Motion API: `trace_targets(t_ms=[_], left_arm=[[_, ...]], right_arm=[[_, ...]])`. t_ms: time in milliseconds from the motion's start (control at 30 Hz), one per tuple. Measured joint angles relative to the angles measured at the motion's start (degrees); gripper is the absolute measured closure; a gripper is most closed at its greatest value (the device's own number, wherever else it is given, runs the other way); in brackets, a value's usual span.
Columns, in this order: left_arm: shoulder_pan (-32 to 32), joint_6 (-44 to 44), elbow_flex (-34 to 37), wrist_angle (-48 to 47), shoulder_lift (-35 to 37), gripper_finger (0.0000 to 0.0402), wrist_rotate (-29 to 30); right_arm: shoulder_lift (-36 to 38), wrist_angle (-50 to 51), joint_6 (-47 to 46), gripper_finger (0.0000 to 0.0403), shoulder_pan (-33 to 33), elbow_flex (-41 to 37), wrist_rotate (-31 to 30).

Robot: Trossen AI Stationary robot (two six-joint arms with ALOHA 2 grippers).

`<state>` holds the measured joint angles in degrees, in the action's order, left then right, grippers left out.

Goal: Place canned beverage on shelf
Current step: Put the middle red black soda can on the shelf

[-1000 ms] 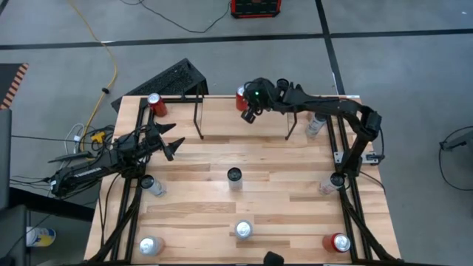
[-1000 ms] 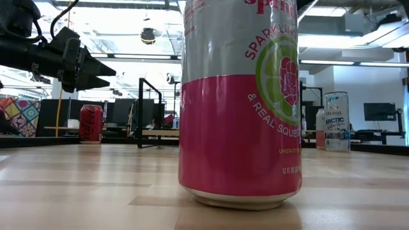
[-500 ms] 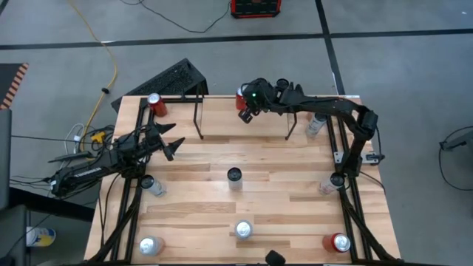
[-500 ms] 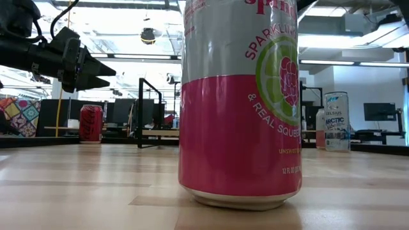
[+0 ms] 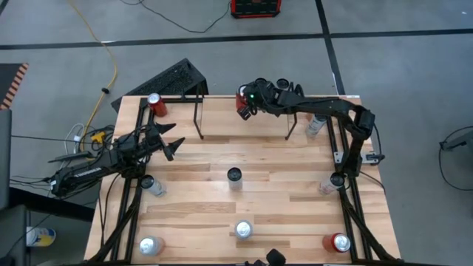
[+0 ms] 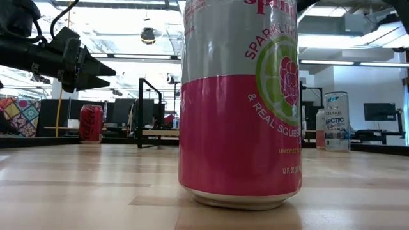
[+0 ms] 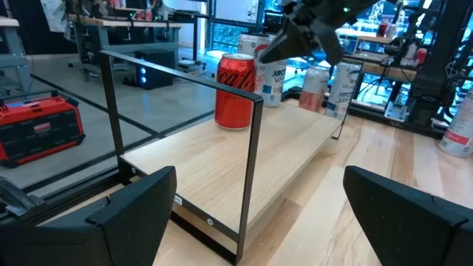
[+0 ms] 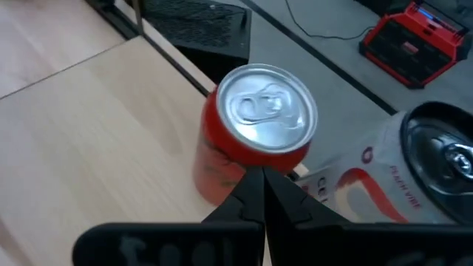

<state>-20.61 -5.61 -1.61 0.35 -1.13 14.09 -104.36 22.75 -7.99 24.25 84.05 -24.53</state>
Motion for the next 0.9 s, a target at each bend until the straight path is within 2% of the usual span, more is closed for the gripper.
trace_targets(t_ms=[567, 900], left_arm=[[0.01, 0.0, -0.02, 0.01, 0.01, 0.0027, 0.02], [0.01, 0.0, -0.02, 0.0, 0.02, 0.0027, 0.02]], right_arm=[[0.0, 0.31, -0.24, 0.0384, 0.22, 0.0, 0.6], [-4.85, -1.34, -0.73, 0.0384, -0.27, -0.04, -0.2]])
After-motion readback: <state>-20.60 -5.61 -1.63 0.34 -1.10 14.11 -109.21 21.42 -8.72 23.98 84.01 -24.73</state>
